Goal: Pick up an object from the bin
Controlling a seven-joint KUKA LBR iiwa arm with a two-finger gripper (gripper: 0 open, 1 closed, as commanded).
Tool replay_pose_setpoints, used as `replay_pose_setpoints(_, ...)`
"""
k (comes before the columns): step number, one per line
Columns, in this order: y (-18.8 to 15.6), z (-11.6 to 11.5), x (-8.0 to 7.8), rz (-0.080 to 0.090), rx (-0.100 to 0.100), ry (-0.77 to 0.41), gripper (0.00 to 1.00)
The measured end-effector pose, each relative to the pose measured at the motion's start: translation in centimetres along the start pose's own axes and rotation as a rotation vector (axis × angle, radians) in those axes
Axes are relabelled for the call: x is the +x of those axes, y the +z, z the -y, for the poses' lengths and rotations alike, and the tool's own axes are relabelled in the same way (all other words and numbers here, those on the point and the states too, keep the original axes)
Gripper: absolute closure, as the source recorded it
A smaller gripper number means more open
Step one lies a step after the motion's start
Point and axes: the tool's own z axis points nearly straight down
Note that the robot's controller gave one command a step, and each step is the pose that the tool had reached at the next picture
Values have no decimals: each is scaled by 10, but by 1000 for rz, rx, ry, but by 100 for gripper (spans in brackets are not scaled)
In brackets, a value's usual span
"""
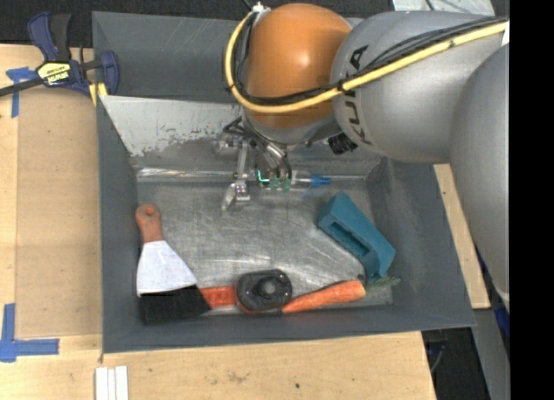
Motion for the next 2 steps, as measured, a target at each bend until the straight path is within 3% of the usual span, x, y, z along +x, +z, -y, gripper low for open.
replay_pose_setpoints(1, -5, 0, -2, 8, -2, 2, 0)
replay_pose_setpoints(2, 49, 7, 41, 13, -2, -27, 0)
